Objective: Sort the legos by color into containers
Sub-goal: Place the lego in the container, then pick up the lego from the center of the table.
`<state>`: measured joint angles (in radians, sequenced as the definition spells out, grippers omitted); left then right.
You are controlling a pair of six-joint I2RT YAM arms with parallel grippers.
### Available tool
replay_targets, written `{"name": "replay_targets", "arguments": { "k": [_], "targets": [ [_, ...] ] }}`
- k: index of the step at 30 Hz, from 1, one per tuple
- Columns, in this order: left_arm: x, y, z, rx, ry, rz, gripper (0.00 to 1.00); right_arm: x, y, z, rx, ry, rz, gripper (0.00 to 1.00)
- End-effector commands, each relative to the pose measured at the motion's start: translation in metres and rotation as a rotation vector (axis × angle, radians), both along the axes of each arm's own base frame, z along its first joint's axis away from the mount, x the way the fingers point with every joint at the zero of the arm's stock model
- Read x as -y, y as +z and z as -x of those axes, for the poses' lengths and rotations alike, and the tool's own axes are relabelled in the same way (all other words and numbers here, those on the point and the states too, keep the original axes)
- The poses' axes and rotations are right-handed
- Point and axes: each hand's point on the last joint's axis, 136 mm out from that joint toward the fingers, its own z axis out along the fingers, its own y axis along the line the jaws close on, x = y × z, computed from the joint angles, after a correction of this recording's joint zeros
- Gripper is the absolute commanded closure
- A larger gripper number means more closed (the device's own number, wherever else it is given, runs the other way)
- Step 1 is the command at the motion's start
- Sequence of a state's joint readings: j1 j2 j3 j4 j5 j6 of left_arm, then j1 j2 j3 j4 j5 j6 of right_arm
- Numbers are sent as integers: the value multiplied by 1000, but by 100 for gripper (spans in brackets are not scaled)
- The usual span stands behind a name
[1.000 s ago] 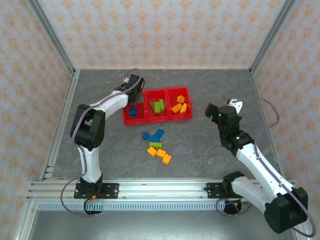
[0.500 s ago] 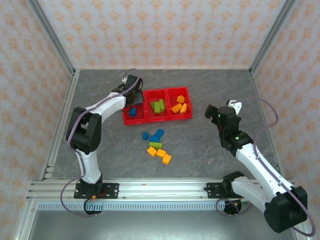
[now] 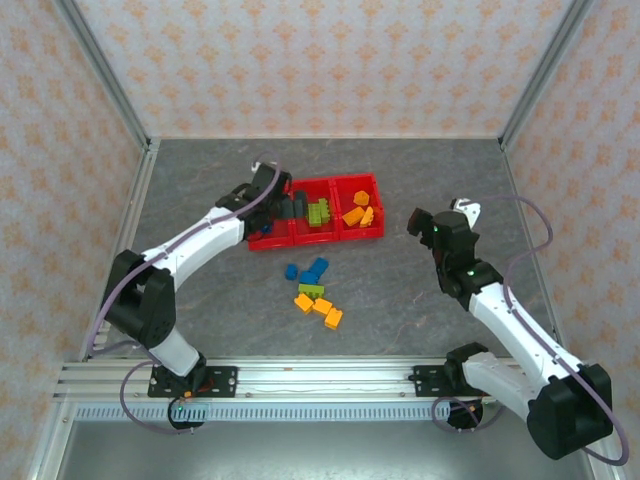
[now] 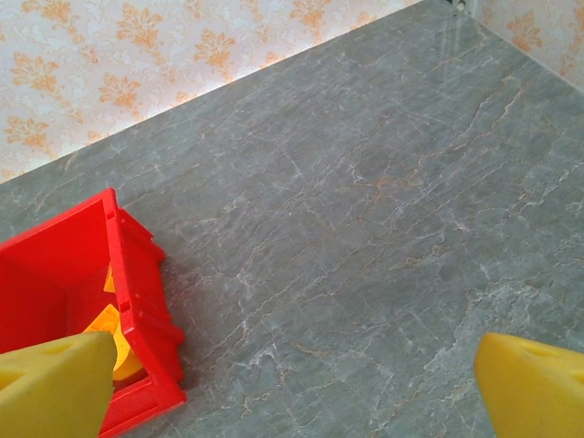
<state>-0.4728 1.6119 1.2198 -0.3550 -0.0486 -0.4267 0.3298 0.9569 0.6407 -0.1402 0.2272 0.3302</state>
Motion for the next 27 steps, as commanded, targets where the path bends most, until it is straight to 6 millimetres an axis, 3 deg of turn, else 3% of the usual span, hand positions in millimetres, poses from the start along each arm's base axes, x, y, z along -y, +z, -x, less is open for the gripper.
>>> {"name": "replay_targets", "arguments": {
  "k": [1,6,15,21,27],
  "targets": [
    [15,-11,22,-44,-42,-22,1,-1,-2,-3,9,-7,-31,0],
    [51,-21,42,-73,-172,-34,1,-2,-3,-3,6,-5,-40,0],
    [93,-72,63,-228,-352,-228,4,0,-1,0,11,-11,-42,0],
    [104,-113,72,-340,-398,-319,14,1,0,1,11,-13,-31,0],
    [103,-130,78,-391,-398,-326,24,2,0,1,12,-15,-23,0]
  ]
}}
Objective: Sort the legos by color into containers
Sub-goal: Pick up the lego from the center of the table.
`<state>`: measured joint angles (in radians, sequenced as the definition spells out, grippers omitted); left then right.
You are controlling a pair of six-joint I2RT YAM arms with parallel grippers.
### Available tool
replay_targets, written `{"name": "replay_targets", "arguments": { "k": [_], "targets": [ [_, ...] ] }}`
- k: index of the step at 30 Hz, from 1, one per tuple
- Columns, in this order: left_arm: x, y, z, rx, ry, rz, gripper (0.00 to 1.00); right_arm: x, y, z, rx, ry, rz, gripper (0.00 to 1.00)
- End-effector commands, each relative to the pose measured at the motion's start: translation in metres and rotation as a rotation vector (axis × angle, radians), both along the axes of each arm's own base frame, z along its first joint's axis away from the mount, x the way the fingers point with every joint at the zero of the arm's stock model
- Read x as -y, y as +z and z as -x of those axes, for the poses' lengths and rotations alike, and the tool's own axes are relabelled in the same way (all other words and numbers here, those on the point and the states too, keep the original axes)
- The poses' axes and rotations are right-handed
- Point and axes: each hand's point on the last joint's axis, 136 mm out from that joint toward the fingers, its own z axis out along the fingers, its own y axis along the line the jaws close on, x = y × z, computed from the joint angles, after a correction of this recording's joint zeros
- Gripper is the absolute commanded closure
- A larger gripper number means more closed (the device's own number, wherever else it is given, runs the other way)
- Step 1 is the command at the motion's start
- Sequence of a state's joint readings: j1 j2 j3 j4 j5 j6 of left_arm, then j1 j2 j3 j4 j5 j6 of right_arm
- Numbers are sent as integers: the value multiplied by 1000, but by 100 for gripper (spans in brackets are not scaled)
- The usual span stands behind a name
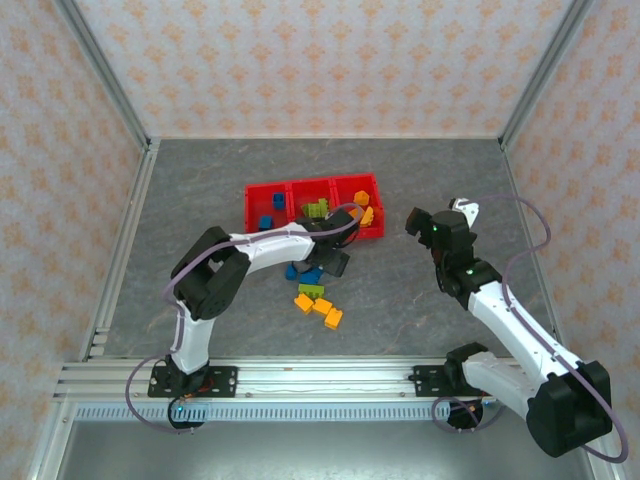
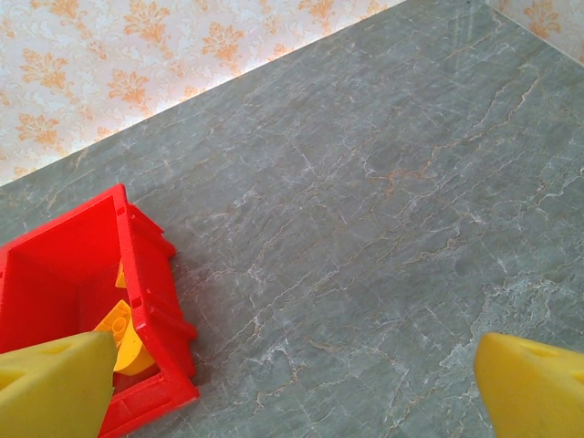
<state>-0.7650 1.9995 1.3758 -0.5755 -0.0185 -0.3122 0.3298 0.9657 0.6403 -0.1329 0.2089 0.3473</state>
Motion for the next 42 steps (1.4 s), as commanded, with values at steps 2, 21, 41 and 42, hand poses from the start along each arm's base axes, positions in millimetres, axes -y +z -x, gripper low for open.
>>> {"name": "replay_targets", "arguments": {
  "k": [2,21,41,42],
  "targets": [
    [-5,-1,3,-26,-1,-31,26,5,2,2,14,-22,0,0],
    [-5,2,3,-11,36,-1,59,4,1,0,12,-20,-1,0],
    [-43,134,-39,337,217,151,62,4,3,1,15,-20,-15,0],
    [-51,136,-44,340,237,149,62,4,3,1,14,-20,-14,0]
  ]
}}
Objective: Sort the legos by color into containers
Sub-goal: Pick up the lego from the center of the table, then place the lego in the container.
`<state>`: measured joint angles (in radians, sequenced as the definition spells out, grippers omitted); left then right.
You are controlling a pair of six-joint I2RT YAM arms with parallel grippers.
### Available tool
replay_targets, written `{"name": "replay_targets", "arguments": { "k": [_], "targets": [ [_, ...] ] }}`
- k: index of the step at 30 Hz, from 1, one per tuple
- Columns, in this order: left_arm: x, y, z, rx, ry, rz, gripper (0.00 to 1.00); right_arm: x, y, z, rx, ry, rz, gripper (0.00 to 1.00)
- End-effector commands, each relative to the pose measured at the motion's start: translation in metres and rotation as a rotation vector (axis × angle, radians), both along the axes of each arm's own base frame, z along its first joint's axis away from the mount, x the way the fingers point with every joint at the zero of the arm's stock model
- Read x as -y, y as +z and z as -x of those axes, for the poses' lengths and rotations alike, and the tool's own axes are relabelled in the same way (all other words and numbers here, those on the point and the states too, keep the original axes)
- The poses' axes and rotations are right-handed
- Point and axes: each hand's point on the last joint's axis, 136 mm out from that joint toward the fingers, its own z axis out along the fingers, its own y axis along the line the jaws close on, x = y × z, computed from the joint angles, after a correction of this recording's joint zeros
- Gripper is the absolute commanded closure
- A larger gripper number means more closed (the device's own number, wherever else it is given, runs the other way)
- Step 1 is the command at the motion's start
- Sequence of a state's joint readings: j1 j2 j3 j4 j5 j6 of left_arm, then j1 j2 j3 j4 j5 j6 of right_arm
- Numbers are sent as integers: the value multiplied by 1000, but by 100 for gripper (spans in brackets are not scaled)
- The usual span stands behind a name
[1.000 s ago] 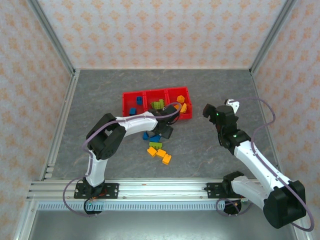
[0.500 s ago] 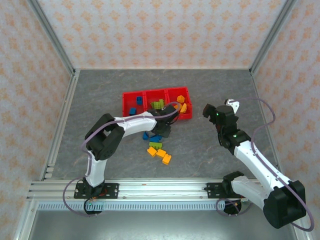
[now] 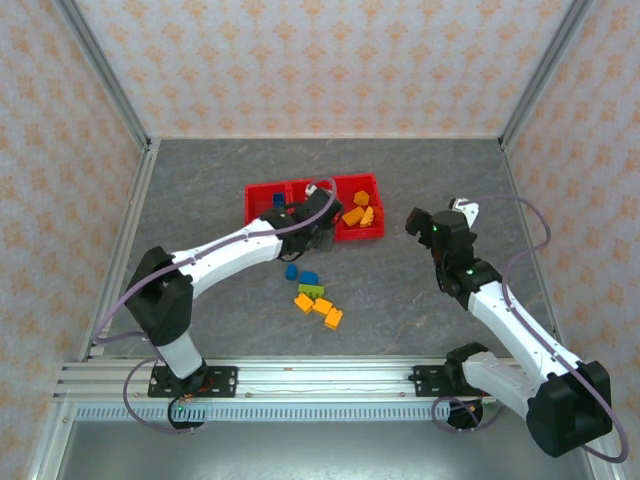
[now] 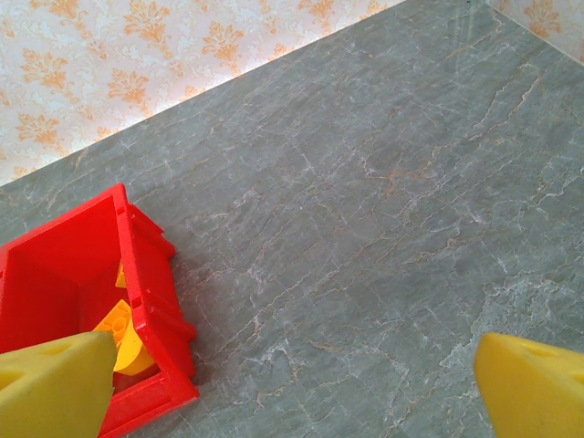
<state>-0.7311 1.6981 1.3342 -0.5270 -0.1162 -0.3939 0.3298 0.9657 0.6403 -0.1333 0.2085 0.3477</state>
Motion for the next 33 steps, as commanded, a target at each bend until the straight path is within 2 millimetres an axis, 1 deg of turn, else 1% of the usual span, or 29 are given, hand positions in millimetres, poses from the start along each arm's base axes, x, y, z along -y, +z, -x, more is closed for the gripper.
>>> {"name": "replay_targets", "arguments": {
  "k": [1,5,7,10,12,16,21,28,33],
  "targets": [
    [-41,20,-27,55,122,-24,62,4,3,2,15,-22,-14,0],
    [-78,38,-50,100,216,-52,61,6,2,4,15,-25,-14,0],
    [-91,43,-59,110,255,-38,61,7,1,5,16,-27,-11,0],
    [-107,40,-72,111,307,-13,61,9,1,7,16,-34,-3,0],
    [-114,32,-78,101,332,3,62,10,1,9,16,-36,5,0],
    [-119,5,-85,56,365,33,62,12,3,10,19,-40,17,0],
    [-128,-19,-88,27,412,63,62,14,4,10,18,-44,34,0],
    [-136,-36,-88,-11,424,87,59,13,0,8,11,-40,34,0],
    [-132,-49,-85,-37,409,109,57,11,-3,6,5,-35,25,0]
  ]
}}
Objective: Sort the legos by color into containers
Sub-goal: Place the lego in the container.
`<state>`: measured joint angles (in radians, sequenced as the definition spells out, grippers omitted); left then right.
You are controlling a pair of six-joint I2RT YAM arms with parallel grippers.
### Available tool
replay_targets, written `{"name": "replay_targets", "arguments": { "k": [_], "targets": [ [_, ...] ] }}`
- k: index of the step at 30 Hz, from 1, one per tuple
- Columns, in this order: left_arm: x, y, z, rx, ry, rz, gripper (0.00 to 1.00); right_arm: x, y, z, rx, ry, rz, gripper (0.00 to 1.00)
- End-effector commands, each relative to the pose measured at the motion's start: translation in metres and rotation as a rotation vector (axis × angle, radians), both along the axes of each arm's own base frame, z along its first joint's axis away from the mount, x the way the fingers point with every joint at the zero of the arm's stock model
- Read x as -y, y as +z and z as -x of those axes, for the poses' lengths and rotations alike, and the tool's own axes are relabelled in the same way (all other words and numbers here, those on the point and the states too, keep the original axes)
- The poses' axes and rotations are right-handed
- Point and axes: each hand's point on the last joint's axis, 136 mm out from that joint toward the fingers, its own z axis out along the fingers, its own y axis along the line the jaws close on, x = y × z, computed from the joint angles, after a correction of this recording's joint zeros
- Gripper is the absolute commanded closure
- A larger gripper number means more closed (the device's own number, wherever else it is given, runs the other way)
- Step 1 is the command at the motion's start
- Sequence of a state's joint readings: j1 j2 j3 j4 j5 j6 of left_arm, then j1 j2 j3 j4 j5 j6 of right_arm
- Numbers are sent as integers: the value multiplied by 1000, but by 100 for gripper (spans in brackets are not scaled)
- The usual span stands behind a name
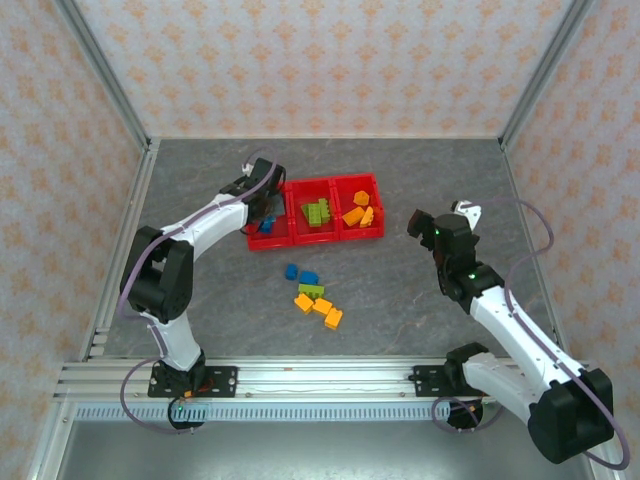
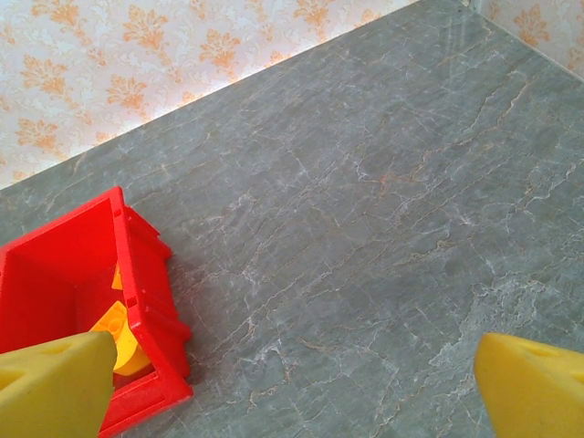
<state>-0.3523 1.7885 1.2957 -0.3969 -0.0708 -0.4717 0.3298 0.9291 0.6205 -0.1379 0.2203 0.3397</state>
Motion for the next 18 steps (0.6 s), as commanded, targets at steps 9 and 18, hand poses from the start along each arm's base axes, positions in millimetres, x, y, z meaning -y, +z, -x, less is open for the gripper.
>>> {"name": "replay_targets", "arguments": {
  "k": [9,18],
  "targets": [
    [10,-17,3,-11,-27,60,51,7,2,-2,-2,-30,25,0],
    [13,11,14,48,-94,79,28,4,-1,-4,-6,-22,15,0]
  ]
}}
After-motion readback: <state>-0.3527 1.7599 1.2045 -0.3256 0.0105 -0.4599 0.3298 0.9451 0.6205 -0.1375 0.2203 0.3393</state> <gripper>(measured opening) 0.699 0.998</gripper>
